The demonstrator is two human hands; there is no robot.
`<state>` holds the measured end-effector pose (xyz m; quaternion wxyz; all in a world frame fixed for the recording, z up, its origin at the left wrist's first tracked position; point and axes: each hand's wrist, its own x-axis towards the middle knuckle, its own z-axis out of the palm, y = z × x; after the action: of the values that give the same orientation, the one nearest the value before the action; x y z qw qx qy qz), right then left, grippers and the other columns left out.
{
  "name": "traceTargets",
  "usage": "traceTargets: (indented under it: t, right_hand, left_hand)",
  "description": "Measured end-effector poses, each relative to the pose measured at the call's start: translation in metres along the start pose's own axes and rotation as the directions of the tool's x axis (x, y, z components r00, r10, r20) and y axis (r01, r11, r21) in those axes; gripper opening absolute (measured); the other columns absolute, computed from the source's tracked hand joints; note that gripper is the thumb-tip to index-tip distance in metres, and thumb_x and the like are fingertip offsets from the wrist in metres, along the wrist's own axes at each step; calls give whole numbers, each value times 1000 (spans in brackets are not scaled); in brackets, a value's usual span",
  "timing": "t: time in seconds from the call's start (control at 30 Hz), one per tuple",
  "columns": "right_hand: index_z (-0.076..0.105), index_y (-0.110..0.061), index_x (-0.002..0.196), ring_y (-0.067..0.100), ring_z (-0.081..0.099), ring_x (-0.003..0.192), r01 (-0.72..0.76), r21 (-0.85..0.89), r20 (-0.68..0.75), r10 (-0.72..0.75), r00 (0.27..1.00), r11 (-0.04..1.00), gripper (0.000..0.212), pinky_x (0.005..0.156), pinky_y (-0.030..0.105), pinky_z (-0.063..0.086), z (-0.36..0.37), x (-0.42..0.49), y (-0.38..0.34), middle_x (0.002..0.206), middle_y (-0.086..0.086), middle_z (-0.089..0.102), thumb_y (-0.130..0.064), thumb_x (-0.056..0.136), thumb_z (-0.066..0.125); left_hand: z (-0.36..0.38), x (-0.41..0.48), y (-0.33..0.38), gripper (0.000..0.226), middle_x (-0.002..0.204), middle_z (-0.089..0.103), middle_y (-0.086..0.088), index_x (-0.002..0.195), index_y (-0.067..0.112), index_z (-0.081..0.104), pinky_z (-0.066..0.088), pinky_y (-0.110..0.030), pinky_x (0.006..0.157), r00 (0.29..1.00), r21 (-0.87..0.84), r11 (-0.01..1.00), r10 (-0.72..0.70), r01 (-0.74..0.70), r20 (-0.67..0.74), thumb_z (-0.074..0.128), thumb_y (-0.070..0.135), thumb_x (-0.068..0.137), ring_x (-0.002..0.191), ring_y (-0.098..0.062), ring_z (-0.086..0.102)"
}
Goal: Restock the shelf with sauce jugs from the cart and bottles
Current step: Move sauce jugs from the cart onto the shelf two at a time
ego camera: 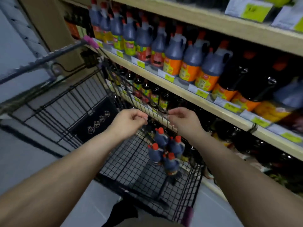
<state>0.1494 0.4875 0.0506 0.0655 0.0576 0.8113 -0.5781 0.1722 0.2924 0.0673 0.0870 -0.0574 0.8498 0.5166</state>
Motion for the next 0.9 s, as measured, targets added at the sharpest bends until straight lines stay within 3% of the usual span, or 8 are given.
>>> traceTargets:
  t: [0.17, 0.27, 0.4, 0.47, 0.57, 0.67, 0.77, 0.9]
  right_hand:
    - [66, -17, 92, 5, 51, 60, -119, -81, -214, 100, 972, 990, 7, 62, 20, 43, 15, 17, 14, 68, -7, 58, -13, 86, 68]
    - [67, -15, 94, 8, 52, 63, -211, -128, -303, 165, 939, 969, 9, 56, 17, 39, 30, 18, 30, 74, -1, 60, -12, 86, 66]
    - [60, -21, 85, 22, 61, 74, -405, -130, -290, 356, 888, 905, 9, 65, 31, 48, 58, 20, 67, 80, 6, 66, -12, 84, 64]
    - [60, -21, 87, 23, 60, 76, -455, -230, -229, 407, 884, 860, 8, 60, 28, 45, 71, 25, 87, 82, 5, 64, -16, 84, 65]
    - [57, -18, 111, 23, 57, 84, -433, -434, -95, 438, 894, 790, 22, 64, 26, 41, 93, 36, 107, 88, 2, 61, -23, 90, 61]
    - [45, -19, 138, 34, 60, 103, -449, -530, -66, 493, 868, 720, 47, 77, 32, 47, 116, 41, 125, 119, 12, 62, -33, 95, 55]
    - [47, -21, 131, 35, 58, 107, -389, -676, -70, 471, 880, 626, 44, 88, 37, 47, 134, 44, 147, 120, 14, 62, -44, 93, 52]
    - [46, -14, 127, 38, 54, 109, -396, -696, -124, 443, 888, 598, 39, 89, 38, 41, 147, 48, 167, 118, 17, 60, -34, 94, 54]
  left_hand:
    - [-10, 71, -11, 11, 90, 73, -6, 88, 20, 69, 56, -42, 86, 975, 80, 996, 32, -51, 222, 61, 13, 90, 91, -28, 68]
    - [-10, 103, -24, 12, 91, 72, -4, 84, 26, 68, 55, -45, 86, 938, 143, 983, 56, -111, 342, 62, 17, 90, 88, -24, 69]
    - [-10, 131, -43, 13, 87, 72, 4, 83, 31, 66, 55, -42, 86, 885, 193, 969, 50, -155, 463, 61, 21, 90, 85, -16, 67]
    - [-9, 139, -53, 11, 85, 72, 6, 85, 29, 66, 55, -43, 86, 868, 202, 968, 31, -150, 496, 61, 21, 90, 86, -14, 67]
    - [-11, 149, -72, 8, 87, 71, 6, 94, 23, 67, 57, -39, 83, 855, 208, 972, -15, -109, 519, 59, 22, 92, 86, -14, 68]
    - [-12, 157, -95, 15, 89, 71, 8, 100, 20, 70, 55, -32, 81, 849, 269, 955, -34, -128, 527, 59, 28, 92, 84, -9, 65]
    - [-11, 159, -116, 7, 90, 71, 10, 89, 32, 67, 55, -38, 85, 848, 302, 948, -76, -102, 525, 60, 32, 90, 87, -10, 65]
    - [-4, 157, -137, 8, 89, 70, 8, 86, 28, 66, 53, -40, 89, 846, 309, 947, -93, -88, 525, 61, 26, 91, 88, -12, 65]
